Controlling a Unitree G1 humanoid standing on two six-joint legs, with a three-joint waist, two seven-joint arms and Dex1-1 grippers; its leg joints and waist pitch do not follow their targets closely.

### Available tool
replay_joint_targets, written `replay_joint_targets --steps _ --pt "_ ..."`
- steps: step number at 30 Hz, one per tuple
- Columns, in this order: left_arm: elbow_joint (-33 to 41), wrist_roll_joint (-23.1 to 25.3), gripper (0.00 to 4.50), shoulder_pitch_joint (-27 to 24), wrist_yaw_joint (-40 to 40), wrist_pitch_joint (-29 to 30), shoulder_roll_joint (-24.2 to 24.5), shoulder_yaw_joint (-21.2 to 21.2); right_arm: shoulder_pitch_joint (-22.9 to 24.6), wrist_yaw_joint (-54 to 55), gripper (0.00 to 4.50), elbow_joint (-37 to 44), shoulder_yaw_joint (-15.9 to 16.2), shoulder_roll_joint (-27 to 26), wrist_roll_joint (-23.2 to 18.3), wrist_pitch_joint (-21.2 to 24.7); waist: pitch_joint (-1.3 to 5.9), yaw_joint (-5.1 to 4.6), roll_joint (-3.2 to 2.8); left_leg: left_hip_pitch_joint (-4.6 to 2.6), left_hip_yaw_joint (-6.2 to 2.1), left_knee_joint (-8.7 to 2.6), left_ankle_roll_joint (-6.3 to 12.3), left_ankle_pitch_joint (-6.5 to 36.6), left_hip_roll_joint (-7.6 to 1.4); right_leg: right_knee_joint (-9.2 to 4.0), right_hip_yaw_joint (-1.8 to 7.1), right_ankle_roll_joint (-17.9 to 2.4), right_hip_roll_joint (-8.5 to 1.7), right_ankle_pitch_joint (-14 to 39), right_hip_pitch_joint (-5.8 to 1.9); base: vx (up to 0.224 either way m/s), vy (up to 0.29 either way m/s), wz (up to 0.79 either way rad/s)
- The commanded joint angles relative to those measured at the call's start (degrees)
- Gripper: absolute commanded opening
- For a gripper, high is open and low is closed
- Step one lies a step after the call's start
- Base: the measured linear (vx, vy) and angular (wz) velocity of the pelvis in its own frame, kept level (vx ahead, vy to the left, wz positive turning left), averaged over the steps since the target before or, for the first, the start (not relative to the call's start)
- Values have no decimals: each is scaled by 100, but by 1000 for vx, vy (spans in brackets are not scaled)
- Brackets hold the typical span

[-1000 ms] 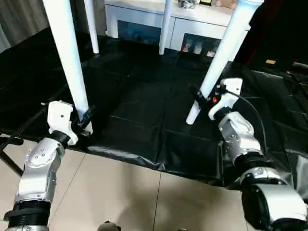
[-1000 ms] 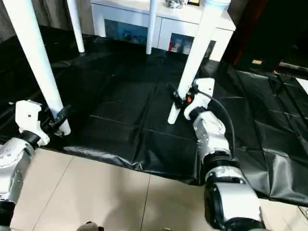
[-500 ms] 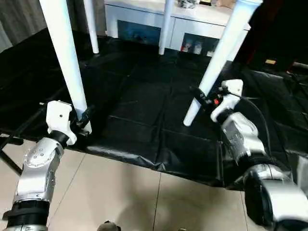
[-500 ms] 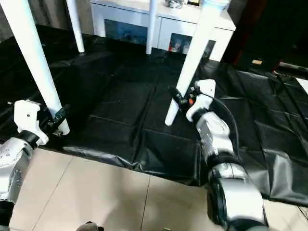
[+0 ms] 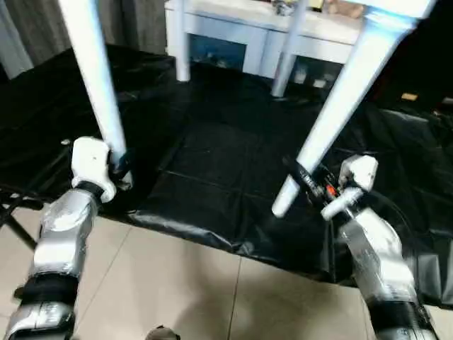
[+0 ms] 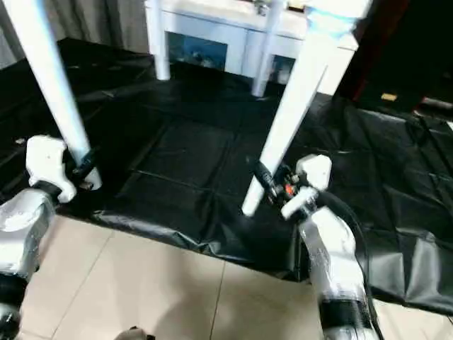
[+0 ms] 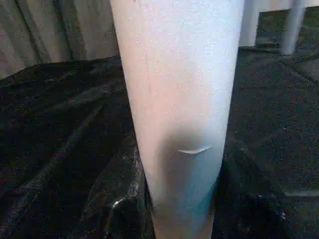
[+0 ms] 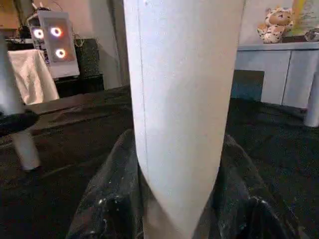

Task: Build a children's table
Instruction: Flip table

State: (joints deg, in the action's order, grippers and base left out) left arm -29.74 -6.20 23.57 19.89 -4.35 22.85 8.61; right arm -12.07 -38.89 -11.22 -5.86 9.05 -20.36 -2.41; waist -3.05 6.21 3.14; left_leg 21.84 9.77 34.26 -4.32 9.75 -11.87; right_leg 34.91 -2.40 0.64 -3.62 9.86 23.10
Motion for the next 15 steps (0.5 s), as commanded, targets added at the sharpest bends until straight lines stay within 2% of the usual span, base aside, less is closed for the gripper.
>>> replay_joint_targets --steps 1,2,4,5,7,10,11,12,14,15 --pt "-44 497 206 123 -31 -143 -2 -328 -9 52 146 209 106 -4 27 143 351 -54 -197 -185 -82 -556 -370 2541 -141 -456 195 -843 -354 1720 -120 0 0 0" --pt "-58 436 220 103 -52 -112 -17 -273 -28 199 146 183 94 -7 115 138 339 -65 -218 -198 -80 -548 -381 2614 -138 -473 200 -853 -362 1858 -99 0 0 0" --pt "-53 393 224 68 -98 -77 -25 -221 -54 314 146 149 69 -10 164 135 330 -93 -185 -192 -86 -552 -376 2664 -139 -497 196 -794 -364 2031 -101 0 0 0" --pt "50 311 234 -24 -136 -61 -11 -137 -80 390 202 190 -1 -39 95 148 325 -115 -174 -179 -88 -548 -358 2658 -137 -496 201 -794 -372 2115 -96 0 0 0" --pt "117 268 256 -79 -138 -62 5 -101 -76 443 216 246 -32 -50 80 149 326 -125 -189 -175 -88 -546 -341 2635 -136 -499 204 -808 -381 2141 -95 0 0 0" --pt "287 51 265 -213 -97 -108 15 52 -8 553 243 458 -32 -56 60 275 326 -153 -195 -153 -86 -553 -324 2523 -142 -480 204 -844 -365 2004 -105 0 0 0" --pt "528 -175 283 -380 71 -114 -25 186 63 678 256 621 -34 -82 60 278 328 -139 -166 -155 -76 -546 -309 2430 -142 -466 211 -864 -369 1890 -106 0 0 0" --pt "528 -175 296 -380 71 -114 -25 186 63 678 262 621 -34 -82 60 278 333 -124 -183 -144 -80 -555 -313 2356 -156 -453 217 -887 -389 1811 -121 0 0 0" --pt "780 -395 303 -614 259 -190 -49 319 183 823 266 870 -63 -147 -6 284 324 -136 -207 -140 -63 -557 -313 2336 -158 -452 222 -923 -367 1679 -103 0 0 0" --pt "829 -461 307 -666 293 -200 -53 352 223 851 290 944 -59 -160 0 279 328 -146 -196 -152 -57 -553 -306 2370 -146 -446 214 -903 -346 1686 -99 0 0 0"
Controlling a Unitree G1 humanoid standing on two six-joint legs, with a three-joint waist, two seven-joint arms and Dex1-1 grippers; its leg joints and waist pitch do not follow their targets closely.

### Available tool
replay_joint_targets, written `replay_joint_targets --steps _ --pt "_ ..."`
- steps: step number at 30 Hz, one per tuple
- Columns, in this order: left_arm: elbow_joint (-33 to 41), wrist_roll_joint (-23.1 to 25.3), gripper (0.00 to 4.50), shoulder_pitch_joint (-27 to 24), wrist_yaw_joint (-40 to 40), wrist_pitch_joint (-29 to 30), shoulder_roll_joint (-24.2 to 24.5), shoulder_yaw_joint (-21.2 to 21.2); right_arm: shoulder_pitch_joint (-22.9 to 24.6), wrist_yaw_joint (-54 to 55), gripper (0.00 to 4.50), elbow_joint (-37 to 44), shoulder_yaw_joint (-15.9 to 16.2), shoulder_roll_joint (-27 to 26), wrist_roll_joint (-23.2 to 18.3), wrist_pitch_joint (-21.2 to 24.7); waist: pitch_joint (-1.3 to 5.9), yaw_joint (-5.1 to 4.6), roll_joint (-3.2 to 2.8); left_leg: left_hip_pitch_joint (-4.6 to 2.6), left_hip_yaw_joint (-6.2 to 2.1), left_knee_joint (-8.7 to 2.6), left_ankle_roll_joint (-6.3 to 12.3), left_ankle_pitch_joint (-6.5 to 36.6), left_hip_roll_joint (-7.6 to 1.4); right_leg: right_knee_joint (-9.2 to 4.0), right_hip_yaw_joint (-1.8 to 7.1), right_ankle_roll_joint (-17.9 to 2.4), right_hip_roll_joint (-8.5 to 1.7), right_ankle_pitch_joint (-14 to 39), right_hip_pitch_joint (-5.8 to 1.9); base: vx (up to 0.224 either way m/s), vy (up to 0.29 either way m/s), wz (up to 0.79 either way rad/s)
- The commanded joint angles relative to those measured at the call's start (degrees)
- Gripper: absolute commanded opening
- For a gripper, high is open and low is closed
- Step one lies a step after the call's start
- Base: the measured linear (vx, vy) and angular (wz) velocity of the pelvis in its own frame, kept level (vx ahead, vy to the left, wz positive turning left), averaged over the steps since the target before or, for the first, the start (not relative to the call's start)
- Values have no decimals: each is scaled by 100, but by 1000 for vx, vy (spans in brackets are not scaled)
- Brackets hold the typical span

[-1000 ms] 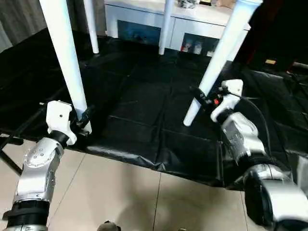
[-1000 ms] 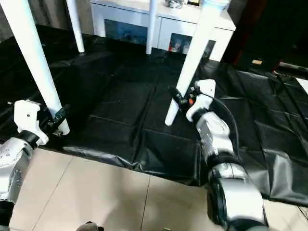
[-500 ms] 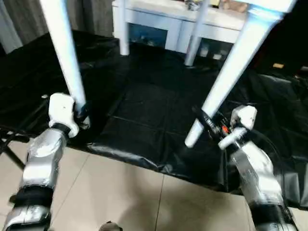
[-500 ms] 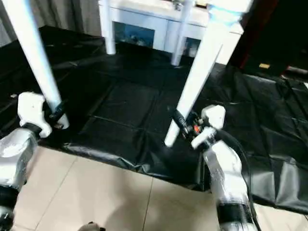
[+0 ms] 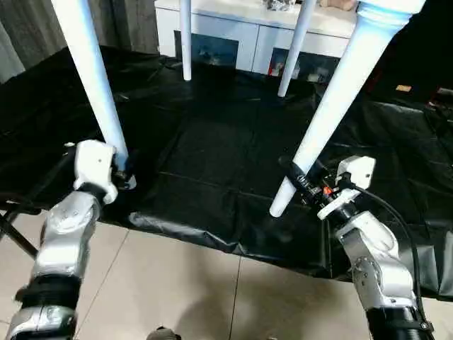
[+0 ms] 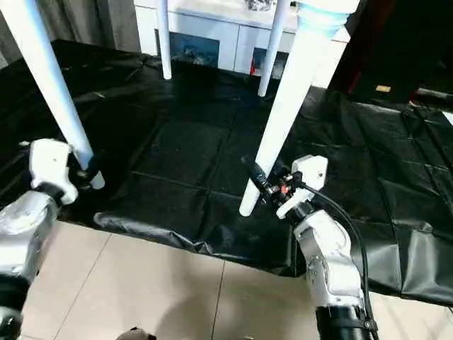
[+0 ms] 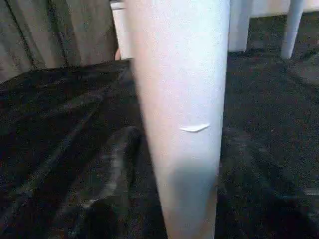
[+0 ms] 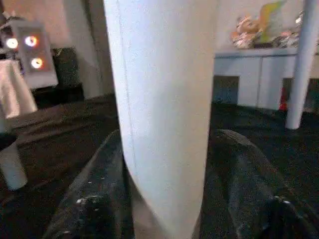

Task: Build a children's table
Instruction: Flip table

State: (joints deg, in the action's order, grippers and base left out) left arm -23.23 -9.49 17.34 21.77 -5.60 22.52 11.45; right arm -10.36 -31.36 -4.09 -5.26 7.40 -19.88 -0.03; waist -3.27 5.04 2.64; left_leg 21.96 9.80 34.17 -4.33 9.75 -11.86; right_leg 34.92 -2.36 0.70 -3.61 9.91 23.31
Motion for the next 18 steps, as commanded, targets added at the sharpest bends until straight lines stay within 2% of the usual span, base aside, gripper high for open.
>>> replay_joint_targets --steps 1,4,5,7,8,10,11,12,13,14,15,16,17,18 --pt "178 -132 320 -44 105 -75 -20 69 53 97 299 231 -119 5 -48 42 344 -23 -155 -176 -55 -542 -304 2399 -145 -456 214 -897 -343 1710 -105 0 0 0" --pt "454 -328 344 -258 158 -119 -33 172 248 317 312 601 -112 -52 14 116 330 -13 -151 -166 -59 -555 -320 2436 -149 -462 224 -839 -349 1769 -109 0 0 0" --pt "727 -609 346 -472 282 -166 -66 296 521 380 322 1077 -20 -88 10 207 327 -18 -140 -159 -66 -562 -326 2442 -152 -452 224 -825 -351 1793 -119 0 0 0" --pt "1115 -909 354 -763 433 -135 -105 453 878 401 328 1576 125 -123 -56 275 315 -22 -188 -157 -66 -572 -327 2564 -149 -472 234 -772 -339 1849 -103 0 0 0" --pt "1115 -909 354 -763 433 -135 -105 453 878 401 328 1576 125 -123 -56 275 319 -28 -173 -146 -69 -579 -327 2570 -156 -471 234 -760 -343 1847 -124 0 0 0" --pt "1615 -1092 354 -1103 485 60 -139 505 1220 457 328 1962 215 -162 -149 321 300 -34 -213 -165 -73 -584 -337 2735 -151 -503 237 -699 -338 2074 -87 0 0 0" --pt "1711 -1124 354 -1173 494 99 -143 510 1292 468 328 2041 234 -169 -172 337 295 -30 -196 -161 -78 -586 -343 2758 -173 -509 247 -682 -350 2092 -94 0 0 0" --pt "2277 -1349 354 -1510 451 479 -227 460 1544 636 328 2282 219 -204 -105 357 283 -39 -219 -165 -77 -587 -361 2850 -168 -504 250 -663 -334 2198 -71 0 0 0" --pt "2493 -1379 354 -1621 390 556 -275 423 1609 747 328 2343 185 -224 -36 355 273 -46 -200 -152 -75 -597 -353 2895 -170 -525 252 -646 -336 2275 -77 0 0 0" --pt "2717 -1399 354 -1718 312 645 -329 361 1640 878 328 2379 138 -228 74 383 250 -65 -216 -176 -79 -590 -383 3093 -158 -569 242 -568 -311 2570 -35 0 0 0" --pt "2717 -1399 354 -1718 312 645 -329 361 1640 878 328 2379 138 -228 74 383 250 -65 -216 -176 -79 -590 -383 3093 -158 -569 242 -568 -311 2570 -35 0 0 0" --pt "3114 -1149 354 -1876 89 656 -421 114 1605 1189 328 2366 17 -208 344 536 243 -59 -264 -211 -84 -571 -391 3219 -129 -619 242 -447 -308 2873 2 0 0 0" --pt "3324 -1077 354 -1942 -233 1192 -560 -118 1484 1650 328 2229 -97 -154 598 1169 212 -91 -251 -174 -111 -595 -429 3201 -123 -626 220 -327 -290 3041 -45 0 0 0" --pt "3320 -944 354 -1914 -355 1127 -669 -184 1450 1740 328 2198 -122 -122 652 1312 198 -74 -288 -225 -111 -584 -470 3311 -124 -643 220 -291 -280 3182 2 0 0 0"
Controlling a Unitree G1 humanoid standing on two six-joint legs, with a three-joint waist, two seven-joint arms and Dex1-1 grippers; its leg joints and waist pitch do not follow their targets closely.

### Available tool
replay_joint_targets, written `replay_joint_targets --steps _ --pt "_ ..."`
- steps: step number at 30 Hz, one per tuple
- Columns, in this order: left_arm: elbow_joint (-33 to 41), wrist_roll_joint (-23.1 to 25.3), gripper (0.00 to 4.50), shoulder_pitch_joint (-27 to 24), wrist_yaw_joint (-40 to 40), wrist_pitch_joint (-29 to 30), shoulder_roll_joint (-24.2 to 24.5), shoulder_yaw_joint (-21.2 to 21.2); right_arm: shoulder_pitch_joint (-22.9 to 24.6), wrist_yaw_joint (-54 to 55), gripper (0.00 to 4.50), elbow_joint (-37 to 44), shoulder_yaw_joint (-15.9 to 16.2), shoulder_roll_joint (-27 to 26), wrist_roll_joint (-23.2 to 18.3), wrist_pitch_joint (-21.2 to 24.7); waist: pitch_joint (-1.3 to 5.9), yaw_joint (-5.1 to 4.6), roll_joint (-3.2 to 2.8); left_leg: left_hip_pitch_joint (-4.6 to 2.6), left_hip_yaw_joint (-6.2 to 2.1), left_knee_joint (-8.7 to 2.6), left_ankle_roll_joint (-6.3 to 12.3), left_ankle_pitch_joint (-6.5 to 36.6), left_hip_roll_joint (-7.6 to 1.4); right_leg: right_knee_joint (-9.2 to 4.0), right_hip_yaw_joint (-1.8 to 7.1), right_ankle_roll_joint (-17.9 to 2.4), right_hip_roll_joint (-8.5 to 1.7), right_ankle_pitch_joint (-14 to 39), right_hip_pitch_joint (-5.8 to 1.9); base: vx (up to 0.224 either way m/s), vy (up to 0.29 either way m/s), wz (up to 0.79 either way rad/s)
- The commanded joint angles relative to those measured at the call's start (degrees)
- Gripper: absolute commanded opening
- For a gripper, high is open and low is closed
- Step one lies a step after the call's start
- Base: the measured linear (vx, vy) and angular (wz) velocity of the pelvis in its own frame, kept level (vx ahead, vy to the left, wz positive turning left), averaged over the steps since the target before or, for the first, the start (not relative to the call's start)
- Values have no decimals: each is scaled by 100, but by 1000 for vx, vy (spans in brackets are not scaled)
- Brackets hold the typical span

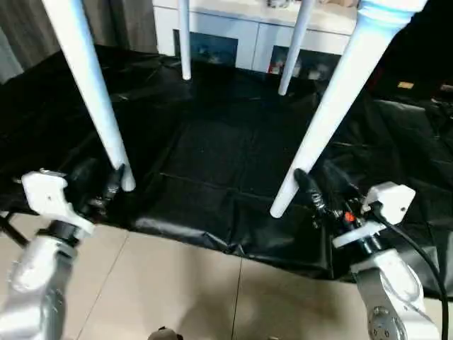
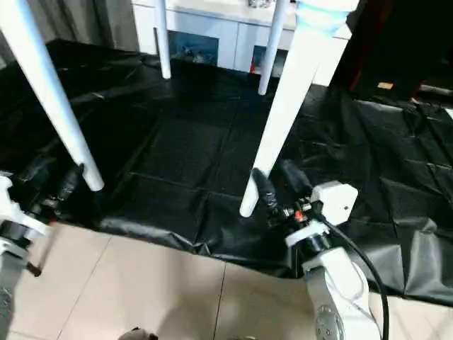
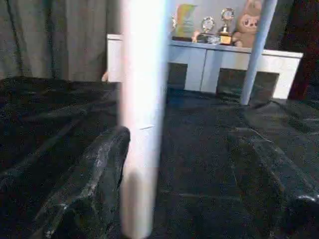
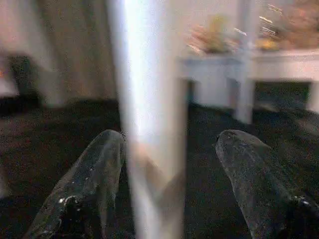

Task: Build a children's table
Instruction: Flip table

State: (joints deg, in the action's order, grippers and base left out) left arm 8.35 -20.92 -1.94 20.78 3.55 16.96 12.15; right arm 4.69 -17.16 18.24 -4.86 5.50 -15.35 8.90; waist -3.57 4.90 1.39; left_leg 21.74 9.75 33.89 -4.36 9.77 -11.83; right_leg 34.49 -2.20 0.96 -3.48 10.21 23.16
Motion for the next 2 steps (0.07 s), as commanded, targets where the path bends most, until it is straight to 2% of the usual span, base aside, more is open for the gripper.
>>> replay_joint_targets --steps 1,2 --pt "159 231 354 21 -280 187 -137 -267 -62 335 328 -41 -166 74 209 441 206 -86 -138 -241 -95 -539 -461 3419 -107 -661 188 -246 -272 3338 59 -62 13 1" --pt "202 380 354 37 -397 112 -247 -348 -90 409 328 -68 -146 152 256 684 181 -125 -116 -270 -115 -506 -439 3554 -66 -749 123 -79 -273 3788 53 0 0 0"
